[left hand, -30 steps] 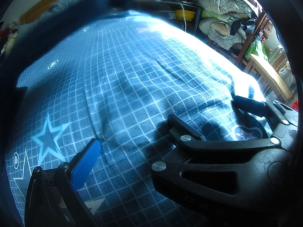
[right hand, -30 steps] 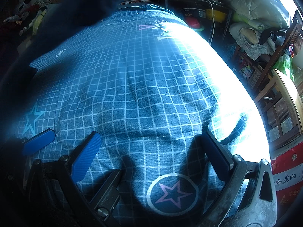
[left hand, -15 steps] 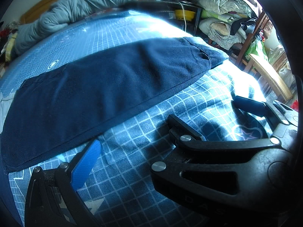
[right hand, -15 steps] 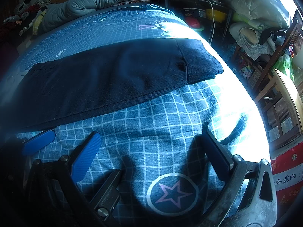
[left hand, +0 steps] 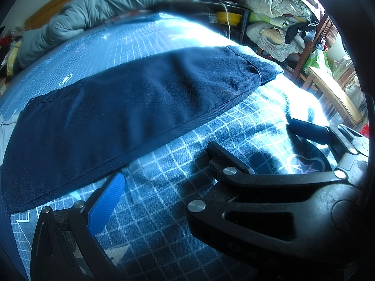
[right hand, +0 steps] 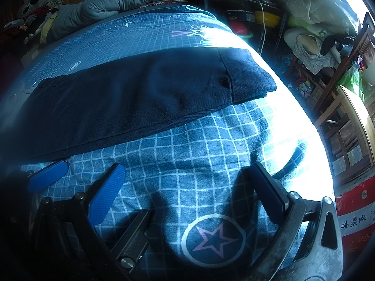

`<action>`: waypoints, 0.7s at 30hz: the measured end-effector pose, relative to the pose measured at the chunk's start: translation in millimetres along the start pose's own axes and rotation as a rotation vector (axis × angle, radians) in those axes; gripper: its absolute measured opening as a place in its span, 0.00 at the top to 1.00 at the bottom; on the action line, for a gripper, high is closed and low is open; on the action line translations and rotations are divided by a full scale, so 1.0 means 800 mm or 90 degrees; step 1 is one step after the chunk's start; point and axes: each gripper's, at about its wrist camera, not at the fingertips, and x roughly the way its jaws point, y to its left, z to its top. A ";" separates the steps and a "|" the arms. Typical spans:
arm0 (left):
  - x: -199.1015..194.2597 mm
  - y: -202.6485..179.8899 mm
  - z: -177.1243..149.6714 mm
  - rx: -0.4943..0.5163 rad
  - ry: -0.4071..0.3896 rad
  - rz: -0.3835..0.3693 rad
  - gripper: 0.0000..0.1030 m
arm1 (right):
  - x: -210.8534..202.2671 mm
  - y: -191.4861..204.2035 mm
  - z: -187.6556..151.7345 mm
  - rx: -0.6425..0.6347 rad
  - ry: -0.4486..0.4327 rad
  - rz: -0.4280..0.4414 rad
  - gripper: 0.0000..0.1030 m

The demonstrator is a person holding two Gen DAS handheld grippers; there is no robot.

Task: Fold small clothes

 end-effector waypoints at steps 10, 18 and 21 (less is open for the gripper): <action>0.000 0.000 0.000 0.000 0.000 0.000 0.00 | 0.000 0.000 0.000 0.000 0.000 0.001 0.00; 0.001 0.000 0.000 0.000 0.000 0.000 0.00 | 0.000 0.000 0.000 0.000 -0.001 -0.001 0.00; 0.001 -0.001 -0.001 0.002 0.000 0.003 0.00 | 0.002 -0.004 -0.002 0.006 -0.012 0.009 0.00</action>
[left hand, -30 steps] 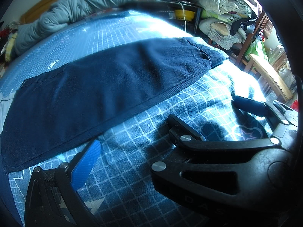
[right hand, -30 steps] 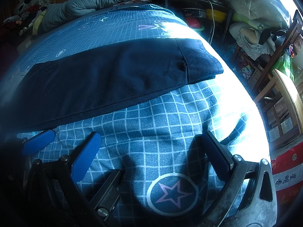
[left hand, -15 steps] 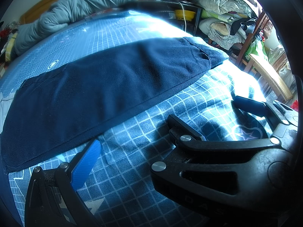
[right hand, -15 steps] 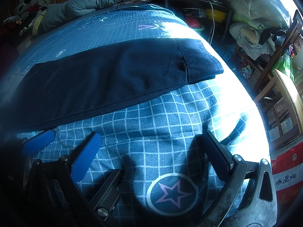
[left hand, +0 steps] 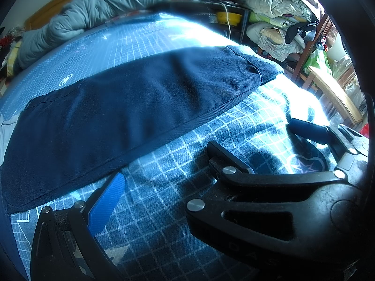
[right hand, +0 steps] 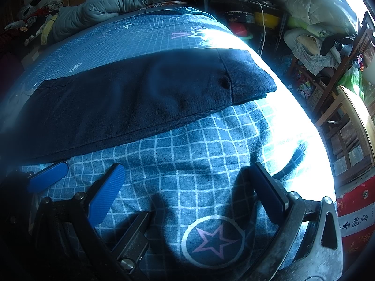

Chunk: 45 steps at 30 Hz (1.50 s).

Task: Fold small clothes

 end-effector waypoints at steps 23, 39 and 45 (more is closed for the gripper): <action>-0.055 0.064 -0.045 0.147 0.112 -0.203 0.00 | -0.052 -0.021 -0.016 0.043 -0.034 0.044 0.00; -0.496 0.301 0.005 0.053 -0.349 -0.104 0.00 | -0.344 0.143 -0.046 0.002 -0.251 0.168 0.00; -0.742 0.422 -0.009 -0.074 -0.651 -0.156 0.00 | -0.497 0.231 0.011 -0.117 -0.483 0.161 0.00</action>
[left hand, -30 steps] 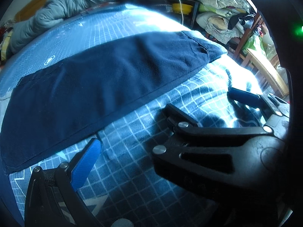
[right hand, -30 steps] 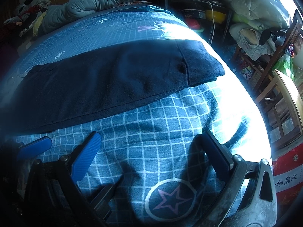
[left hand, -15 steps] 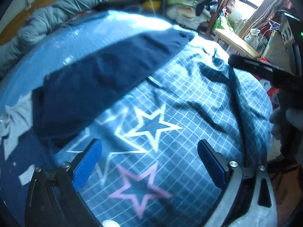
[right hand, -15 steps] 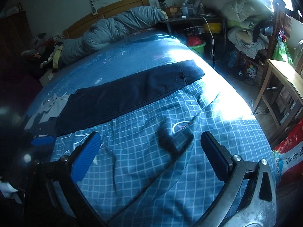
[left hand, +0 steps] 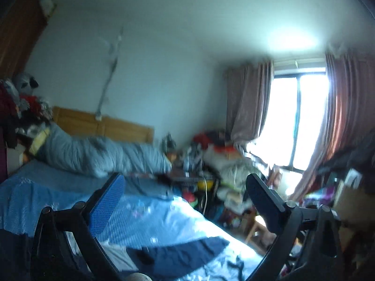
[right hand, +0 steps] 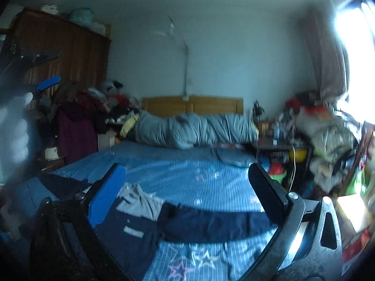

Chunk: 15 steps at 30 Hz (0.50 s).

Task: Fold small clothes

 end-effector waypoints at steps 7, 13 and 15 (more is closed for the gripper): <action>-0.169 0.066 0.115 0.030 -0.302 0.135 0.00 | -0.039 0.144 0.009 -0.221 -0.247 -0.042 0.00; -0.274 0.116 0.164 0.041 -0.484 0.252 0.00 | -0.031 0.255 -0.021 -0.397 -0.333 -0.053 0.00; -0.294 0.139 0.182 0.018 -0.489 0.271 0.00 | -0.022 0.260 -0.014 -0.381 -0.334 -0.054 0.00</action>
